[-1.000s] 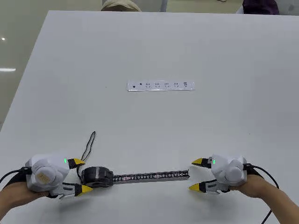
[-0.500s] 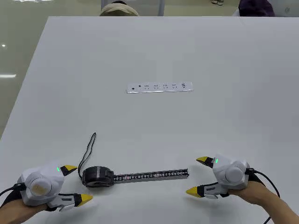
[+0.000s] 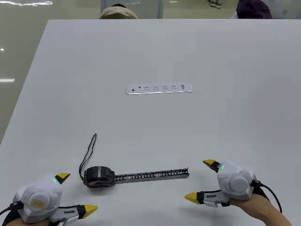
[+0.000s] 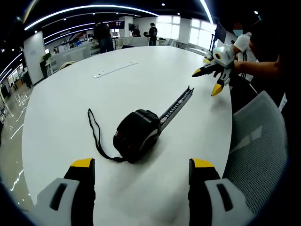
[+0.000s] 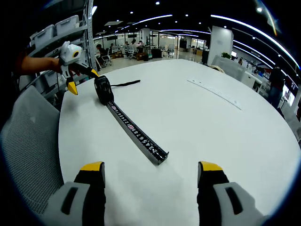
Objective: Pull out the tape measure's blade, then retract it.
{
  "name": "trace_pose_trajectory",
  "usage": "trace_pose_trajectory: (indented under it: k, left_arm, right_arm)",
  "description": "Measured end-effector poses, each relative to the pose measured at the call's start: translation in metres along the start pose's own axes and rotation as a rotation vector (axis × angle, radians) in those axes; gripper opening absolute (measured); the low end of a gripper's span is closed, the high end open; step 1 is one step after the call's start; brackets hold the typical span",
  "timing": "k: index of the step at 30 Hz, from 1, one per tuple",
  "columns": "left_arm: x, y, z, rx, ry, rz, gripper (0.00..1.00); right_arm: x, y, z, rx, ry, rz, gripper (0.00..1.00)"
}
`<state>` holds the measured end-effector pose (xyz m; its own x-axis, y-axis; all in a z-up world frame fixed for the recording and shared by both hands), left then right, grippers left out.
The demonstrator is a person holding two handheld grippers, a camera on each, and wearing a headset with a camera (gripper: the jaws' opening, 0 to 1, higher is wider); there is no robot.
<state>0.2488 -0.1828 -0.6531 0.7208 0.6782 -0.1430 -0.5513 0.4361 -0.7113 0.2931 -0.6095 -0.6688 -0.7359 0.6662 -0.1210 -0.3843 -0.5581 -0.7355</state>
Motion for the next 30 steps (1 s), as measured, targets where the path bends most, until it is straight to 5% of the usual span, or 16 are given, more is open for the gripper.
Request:
trace_pose_trajectory:
  k: [15, 30]
  left_arm:
    - [-0.021, -0.005, 0.015, -0.081, -0.058, 0.067, 0.90]
    - [-0.043, -0.004, 0.028, -0.096, -0.075, 0.069, 0.91]
  right_arm:
    - [0.025, -0.009, 0.024, -0.045, 0.048, -0.052, 0.85]
    - [0.050, -0.012, 0.040, -0.068, 0.074, -0.091, 0.87]
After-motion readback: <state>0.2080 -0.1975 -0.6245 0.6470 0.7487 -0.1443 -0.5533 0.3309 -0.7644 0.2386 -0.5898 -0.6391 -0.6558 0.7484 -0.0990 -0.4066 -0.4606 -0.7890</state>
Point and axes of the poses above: the centre of the closed fingertips' face, and the gripper's own axes: z roughly backward along the fingers, x roughly to its left, y roughly out of its underside, the point moved 10 cm from there along z, roughly backward along the fingers, and after that the axes turned 9 degrees about y, right-handed, at the moved point
